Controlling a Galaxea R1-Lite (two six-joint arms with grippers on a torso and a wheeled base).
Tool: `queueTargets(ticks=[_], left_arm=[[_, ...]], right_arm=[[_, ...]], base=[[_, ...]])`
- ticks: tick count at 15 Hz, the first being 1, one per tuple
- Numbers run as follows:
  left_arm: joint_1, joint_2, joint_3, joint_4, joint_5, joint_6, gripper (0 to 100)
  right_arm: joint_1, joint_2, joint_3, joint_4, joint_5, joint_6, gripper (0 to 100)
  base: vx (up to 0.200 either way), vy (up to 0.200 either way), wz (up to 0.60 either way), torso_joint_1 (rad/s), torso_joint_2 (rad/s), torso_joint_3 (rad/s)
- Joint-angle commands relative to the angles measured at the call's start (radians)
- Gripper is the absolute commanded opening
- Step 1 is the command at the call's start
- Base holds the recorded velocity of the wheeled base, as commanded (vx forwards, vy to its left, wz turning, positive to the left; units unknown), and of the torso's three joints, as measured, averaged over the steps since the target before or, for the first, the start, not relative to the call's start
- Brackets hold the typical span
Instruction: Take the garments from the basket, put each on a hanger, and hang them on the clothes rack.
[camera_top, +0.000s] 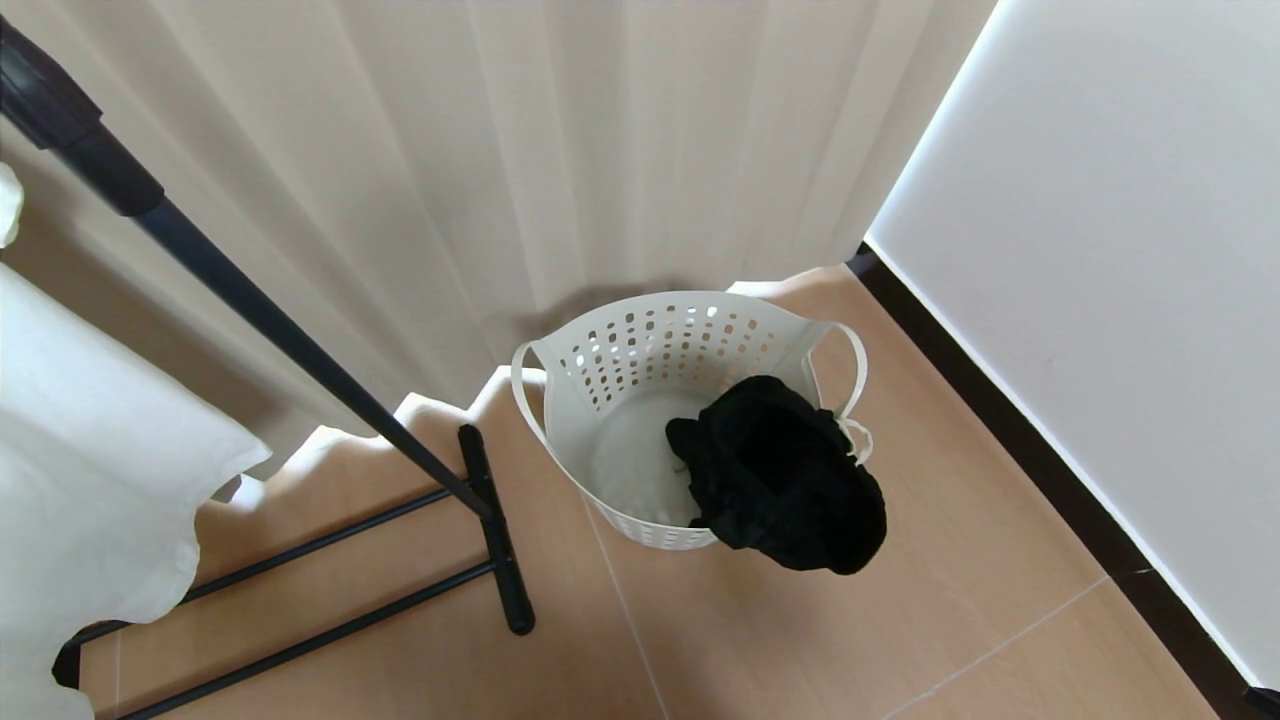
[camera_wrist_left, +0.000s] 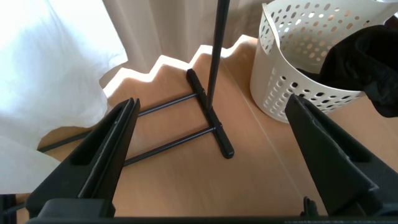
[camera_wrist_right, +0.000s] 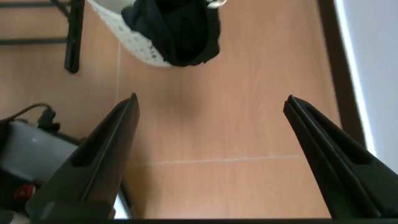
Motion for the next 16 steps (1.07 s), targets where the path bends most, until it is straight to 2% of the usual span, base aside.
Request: queueTargets(ticks=[1,2,3,4,6,7,9,10,11,12,14,15,16], left_arm=[[0.000,0.002,0.000,0.000,0.001,0.000,100],[0.000,0.002,0.000,0.000,0.001,0.000,100],[0.000,0.000,0.000,0.000,0.001,0.000,100],[0.000,0.002,0.000,0.000,0.001,0.000,100],[0.000,0.002,0.000,0.000,0.001,0.000,100],[0.000,0.002,0.000,0.000,0.001,0.000,100],[0.000,0.002,0.000,0.000,0.001,0.000,100],[0.000,0.002,0.000,0.000,0.001,0.000,100],[0.000,0.002,0.000,0.000,0.001,0.000,100],[0.000,0.002,0.000,0.000,0.001,0.000,100],[0.000,0.002,0.000,0.000,0.001,0.000,100],[0.000,0.002,0.000,0.000,0.001,0.000,100],[0.000,0.002,0.000,0.000,0.001,0.000,100]], right_arm=[[0.253,0.495,-0.193,-0.107,-0.083,-0.027,100],[0.352,0.604,-0.285,-0.099,-0.150,-0.053,100],[0.414,0.725,-0.382,-0.096,-0.227,-0.095,100],[0.437,0.810,-0.443,-0.096,-0.274,-0.125,100],[0.484,1.104,-0.718,-0.095,-0.380,-0.274,100],[0.500,1.198,-0.813,-0.095,-0.409,-0.348,100],[0.498,1.282,-0.904,-0.095,-0.489,-0.498,100],[0.472,1.357,-0.997,-0.095,-0.572,-0.655,100],[0.457,1.383,-1.023,-0.096,-0.580,-0.687,100],[0.418,1.460,-1.118,-0.096,-0.581,-0.737,100],[0.398,1.543,-1.233,-0.093,-0.581,-0.740,100],[0.395,1.558,-1.256,-0.093,-0.581,-0.748,100],[0.395,1.594,-1.304,-0.093,-0.581,-0.782,100]], base=[[0.000,0.000,0.00,0.000,0.00,0.000],[0.000,0.000,0.00,0.000,0.00,0.000],[0.000,0.000,0.00,0.000,0.00,0.000],[0.000,0.000,0.00,0.000,0.00,0.000],[0.000,0.000,0.00,0.000,0.00,0.000],[0.000,0.000,0.00,0.000,0.00,0.000],[0.000,0.000,0.00,0.000,0.00,0.000],[0.000,0.000,0.00,0.000,0.00,0.000],[0.000,0.000,0.00,0.000,0.00,0.000],[0.000,0.000,0.00,0.000,0.00,0.000],[0.000,0.000,0.00,0.000,0.00,0.000],[0.000,0.000,0.00,0.000,0.00,0.000],[0.000,0.000,0.00,0.000,0.00,0.000]])
